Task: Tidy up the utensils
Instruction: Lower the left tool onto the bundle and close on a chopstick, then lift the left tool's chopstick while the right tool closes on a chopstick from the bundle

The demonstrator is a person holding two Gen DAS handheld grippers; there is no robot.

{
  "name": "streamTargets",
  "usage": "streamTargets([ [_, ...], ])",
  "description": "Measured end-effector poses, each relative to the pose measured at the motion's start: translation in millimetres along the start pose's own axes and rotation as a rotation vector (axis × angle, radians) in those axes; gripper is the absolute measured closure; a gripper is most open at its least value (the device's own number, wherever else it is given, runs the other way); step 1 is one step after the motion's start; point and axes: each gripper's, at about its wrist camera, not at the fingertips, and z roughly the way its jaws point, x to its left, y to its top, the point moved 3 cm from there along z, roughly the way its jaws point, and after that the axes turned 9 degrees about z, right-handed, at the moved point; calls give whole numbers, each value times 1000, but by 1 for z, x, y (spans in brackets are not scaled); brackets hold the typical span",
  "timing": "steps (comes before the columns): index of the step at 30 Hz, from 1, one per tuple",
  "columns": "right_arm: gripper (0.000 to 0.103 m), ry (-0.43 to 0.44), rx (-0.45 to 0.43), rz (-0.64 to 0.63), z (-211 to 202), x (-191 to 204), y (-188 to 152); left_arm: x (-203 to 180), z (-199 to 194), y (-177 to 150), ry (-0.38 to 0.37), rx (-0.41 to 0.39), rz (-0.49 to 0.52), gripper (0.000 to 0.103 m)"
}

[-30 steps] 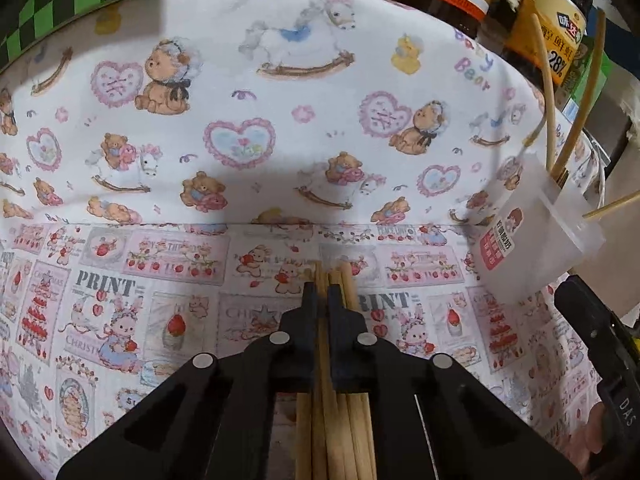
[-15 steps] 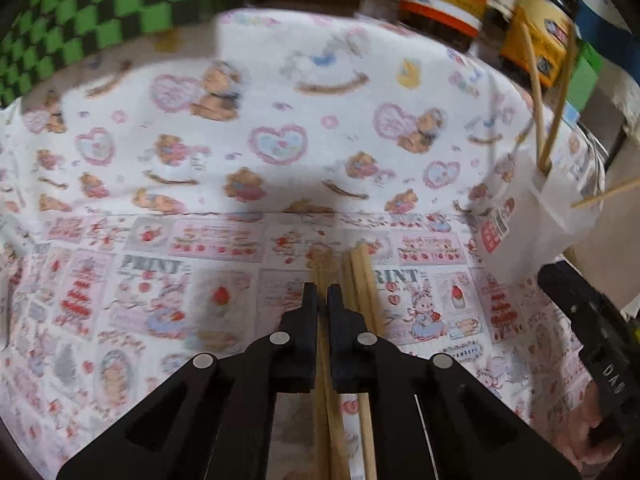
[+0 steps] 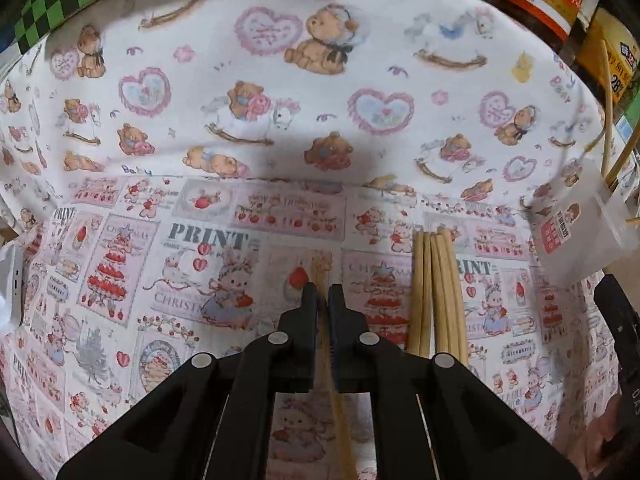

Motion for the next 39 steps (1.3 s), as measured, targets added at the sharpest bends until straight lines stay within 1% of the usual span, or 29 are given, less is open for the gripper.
streamTargets([
  [2,57,-4,-7,-4,-1,0,0,-2,1,0,6,-2,6,98],
  [5,57,-4,-4,-2,-1,0,0,-5,2,1,24,-4,35,94],
  [7,56,-4,1,-3,0,0,0,-16,4,0,59,-9,74,92],
  [9,56,-5,0,-3,0,-1,0,-23,6,1,97,-13,108,92],
  [10,56,-5,1,-4,0,-1,0,-25,5,1,101,-9,107,95],
  [11,56,-5,1,-4,0,-1,0,-24,5,1,77,0,90,98],
  [13,56,-5,0,-7,-1,0,0,-22,0,1,12,8,42,99],
  [14,56,-8,-3,-10,-1,0,0,-23,-6,3,9,-14,41,99],
  [16,56,-11,-13,-25,-3,2,0,-25,-22,6,41,-71,67,99],
  [17,56,-11,-16,-39,-4,5,-1,-26,-32,8,44,-102,74,99],
  [19,56,-8,-20,-71,-7,12,-3,-28,-53,10,4,-161,67,99],
  [20,57,5,-14,-74,-8,14,-3,-27,-64,11,-15,-199,60,99],
  [21,57,36,2,-69,-10,17,-3,-27,-75,14,-25,-237,53,99],
  [22,57,67,26,-58,-12,19,-3,-26,-86,14,-28,-277,48,99],
  [23,57,80,46,-51,-12,21,-3,-25,-98,15,-27,-316,49,99],
  [24,57,90,77,-41,-13,22,-3,-17,-109,18,-20,-357,58,99],
  [25,62,87,124,-30,-13,23,-4,-14,-119,20,1,-404,67,99],
  [26,69,95,164,-19,-14,23,-6,-7,-130,20,29,-454,59,99],
  [27,70,118,192,-5,-16,23,-7,4,-139,16,34,-490,35,99],
  [28,70,140,212,8,-17,25,-7,17,-148,13,18,-518,-1,99],
  [30,71,96,229,-3,-16,34,-5,36,-161,10,-19,-579,-79,100],
  [31,71,83,231,-10,-14,41,-4,44,-167,8,-26,-615,-104,100],
  [33,71,71,262,-16,-7,54,-6,55,-180,4,-4,-695,-132,100],
  [35,74,62,320,8,7,67,-9,61,-189,-1,24,-741,-160,100],
  [37,75,59,381,60,25,74,-10,67,-189,-1,37,-763,-182,100],
  [38,76,54,414,77,38,79,-11,70,-189,-1,31,-771,-192,100],
  [39,76,37,429,97,48,81,-10,73,-188,-2,32,-772,-202,100],
])
